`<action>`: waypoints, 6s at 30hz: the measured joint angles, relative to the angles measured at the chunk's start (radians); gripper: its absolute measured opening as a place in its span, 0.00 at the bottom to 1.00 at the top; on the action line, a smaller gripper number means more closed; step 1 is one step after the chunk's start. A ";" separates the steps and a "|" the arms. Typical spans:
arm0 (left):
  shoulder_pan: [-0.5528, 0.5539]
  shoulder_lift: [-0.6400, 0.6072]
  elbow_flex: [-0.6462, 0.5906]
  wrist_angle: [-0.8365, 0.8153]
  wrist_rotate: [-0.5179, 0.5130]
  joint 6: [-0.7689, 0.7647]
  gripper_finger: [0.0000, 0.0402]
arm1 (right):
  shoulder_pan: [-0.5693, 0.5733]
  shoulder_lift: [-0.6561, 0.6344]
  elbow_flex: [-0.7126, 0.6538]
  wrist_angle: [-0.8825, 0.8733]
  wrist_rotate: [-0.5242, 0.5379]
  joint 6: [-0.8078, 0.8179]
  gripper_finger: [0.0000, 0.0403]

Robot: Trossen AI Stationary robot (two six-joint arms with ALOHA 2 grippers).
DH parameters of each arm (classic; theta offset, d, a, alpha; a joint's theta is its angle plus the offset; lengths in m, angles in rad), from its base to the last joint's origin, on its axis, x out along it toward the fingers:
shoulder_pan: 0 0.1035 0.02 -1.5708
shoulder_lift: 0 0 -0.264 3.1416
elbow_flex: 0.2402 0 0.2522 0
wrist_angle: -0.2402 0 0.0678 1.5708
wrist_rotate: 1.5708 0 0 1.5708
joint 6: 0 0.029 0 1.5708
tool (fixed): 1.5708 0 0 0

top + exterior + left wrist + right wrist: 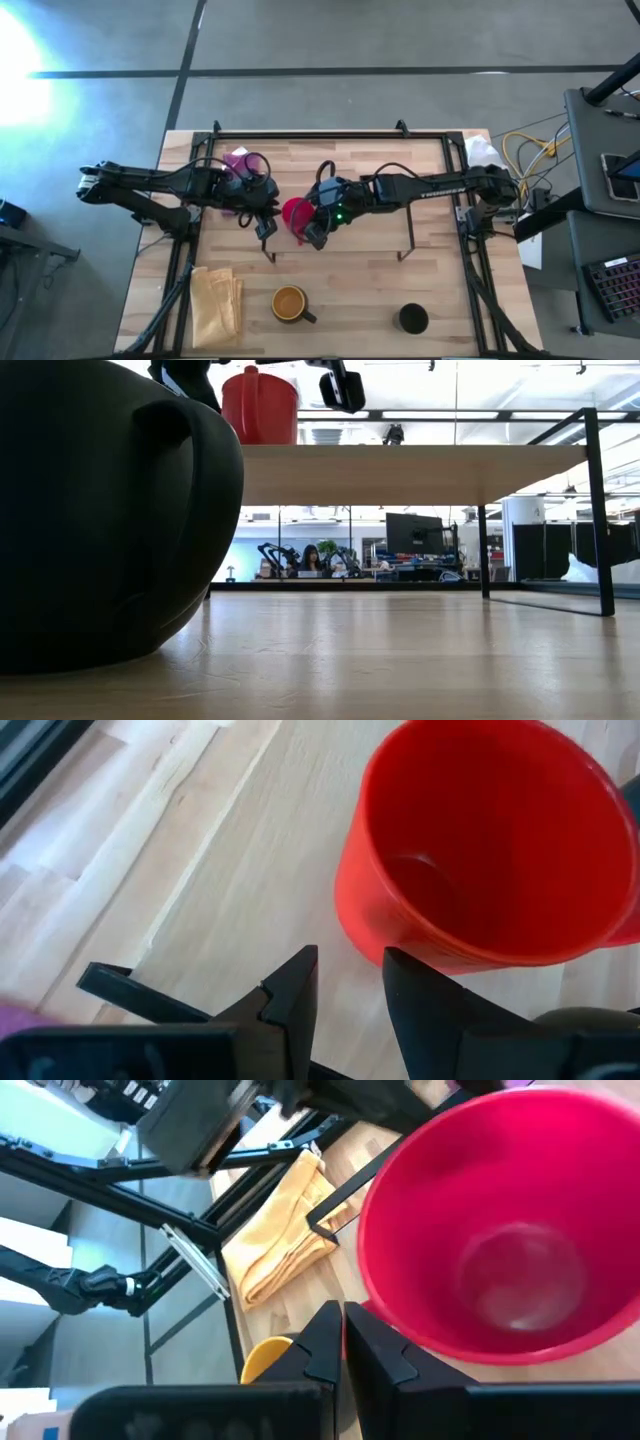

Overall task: Stack small to large cups/mugs on shelf
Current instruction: Put the red mug on the shelf, then put the black mug on the shelf

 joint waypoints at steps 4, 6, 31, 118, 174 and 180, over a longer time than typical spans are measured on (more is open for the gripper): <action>0.000 -0.014 0.000 -0.053 0.001 0.000 0.25 | 0.003 0.000 0.001 -0.001 -0.005 -0.003 0.02; 0.000 -0.030 0.000 -0.081 0.002 0.005 0.25 | 0.002 0.000 0.013 -0.001 -0.035 -0.010 0.02; -0.182 -0.110 -0.005 -0.207 0.099 -0.121 0.25 | 0.216 -0.159 0.121 -0.997 0.161 0.294 0.17; -0.621 0.441 0.072 0.085 -0.129 -0.987 0.25 | 0.472 -0.120 0.086 -0.791 0.483 0.544 0.41; -0.128 0.657 1.007 -0.277 -0.141 0.274 0.00 | 0.643 -0.151 -0.089 -0.569 0.720 0.751 0.34; -0.037 0.697 1.010 -0.276 -0.034 0.401 0.00 | 0.687 -0.190 -0.089 -0.739 1.018 0.974 0.30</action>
